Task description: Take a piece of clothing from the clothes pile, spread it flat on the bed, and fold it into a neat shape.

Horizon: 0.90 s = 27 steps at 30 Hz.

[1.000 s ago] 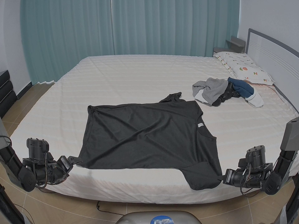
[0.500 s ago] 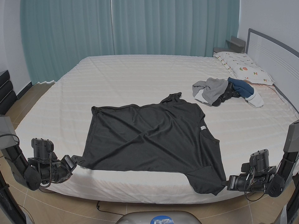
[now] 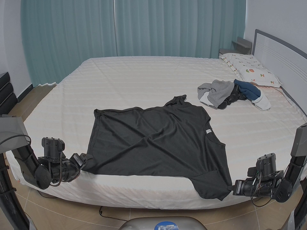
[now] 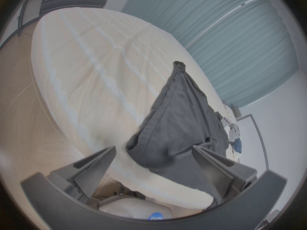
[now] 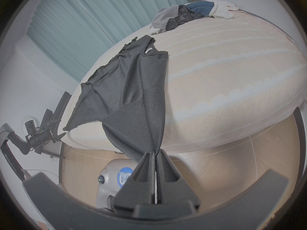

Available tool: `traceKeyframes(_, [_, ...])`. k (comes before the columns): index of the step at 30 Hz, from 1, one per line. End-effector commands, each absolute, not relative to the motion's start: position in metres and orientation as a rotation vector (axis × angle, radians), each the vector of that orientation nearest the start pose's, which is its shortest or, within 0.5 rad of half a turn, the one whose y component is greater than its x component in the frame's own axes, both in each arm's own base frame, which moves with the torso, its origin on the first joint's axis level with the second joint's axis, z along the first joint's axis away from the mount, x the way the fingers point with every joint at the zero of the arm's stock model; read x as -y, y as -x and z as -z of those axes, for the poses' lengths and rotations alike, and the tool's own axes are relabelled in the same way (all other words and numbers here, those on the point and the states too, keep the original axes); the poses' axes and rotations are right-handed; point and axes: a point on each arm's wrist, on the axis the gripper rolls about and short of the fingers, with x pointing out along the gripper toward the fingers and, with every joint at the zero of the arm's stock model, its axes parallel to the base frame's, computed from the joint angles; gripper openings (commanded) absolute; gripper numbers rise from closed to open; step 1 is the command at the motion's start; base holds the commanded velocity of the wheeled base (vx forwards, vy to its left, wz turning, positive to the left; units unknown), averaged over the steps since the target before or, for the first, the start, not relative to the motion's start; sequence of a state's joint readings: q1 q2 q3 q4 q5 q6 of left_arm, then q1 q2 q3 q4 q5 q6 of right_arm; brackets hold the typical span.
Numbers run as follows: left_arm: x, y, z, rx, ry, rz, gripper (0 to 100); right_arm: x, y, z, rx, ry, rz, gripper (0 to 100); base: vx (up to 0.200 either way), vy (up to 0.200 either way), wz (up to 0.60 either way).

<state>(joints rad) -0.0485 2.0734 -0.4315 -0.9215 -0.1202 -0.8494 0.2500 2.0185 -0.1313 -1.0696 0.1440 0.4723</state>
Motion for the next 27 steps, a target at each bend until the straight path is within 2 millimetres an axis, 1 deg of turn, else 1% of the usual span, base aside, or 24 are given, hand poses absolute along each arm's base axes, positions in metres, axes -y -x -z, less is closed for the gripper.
traceKeyframes(1, [0.017, -0.292, -0.001, -0.773, 0.828, -0.183, 0, -0.057, -0.210, -0.006, -0.894, -0.396, -0.170, 0, 0.000, 0.000, 0.00])
traceKeyframes(6, [0.014, -0.293, 0.001, -0.755, 0.827, -0.200, 0, -0.057, -0.210, -0.006, -0.892, -0.397, -0.169, 0, 0.000, 0.000, 0.00])
traceKeyframes(10, [0.010, -0.290, 0.000, -0.702, 0.801, -0.271, 0, -0.057, -0.210, -0.006, -0.894, -0.399, -0.169, 0, 0.000, 0.000, 0.00])
traceKeyframes(12, [0.007, -0.284, -0.001, -0.686, 0.787, -0.301, 0, -0.057, -0.210, -0.006, -0.892, -0.400, -0.173, 0, 0.000, 0.000, 0.00])
traceKeyframes(16, [0.003, -0.272, -0.003, -0.684, 0.749, -0.300, 0, -0.057, -0.211, -0.007, -0.888, -0.403, -0.177, 0, 0.000, 0.000, 0.00])
traceKeyframes(21, [-0.002, -0.269, -0.002, -0.692, 0.712, -0.310, 0, -0.057, -0.211, -0.007, -0.886, -0.407, -0.176, 0, 0.000, 0.000, 0.00])
traceKeyframes(23, [-0.001, -0.263, 0.000, -0.718, 0.701, -0.316, 0, -0.057, -0.211, -0.007, -0.887, -0.406, -0.176, 0, 0.000, 0.000, 0.00])
traceKeyframes(24, [-0.001, -0.263, 0.000, -0.718, 0.701, -0.316, 0, -0.057, -0.211, -0.007, -0.887, -0.406, -0.176, 0, 0.000, 0.000, 0.00])
traceKeyframes(25, [-0.001, -0.255, 0.002, -0.742, 0.672, -0.313, 0, -0.057, -0.211, -0.007, -0.889, -0.406, -0.175, 0, 0.000, 0.000, 0.00])
traceKeyframes(27, [-0.001, -0.252, 0.003, -0.753, 0.649, -0.309, 0, -0.057, -0.211, -0.006, -0.890, -0.406, -0.175, 0, 0.000, 0.000, 0.00])
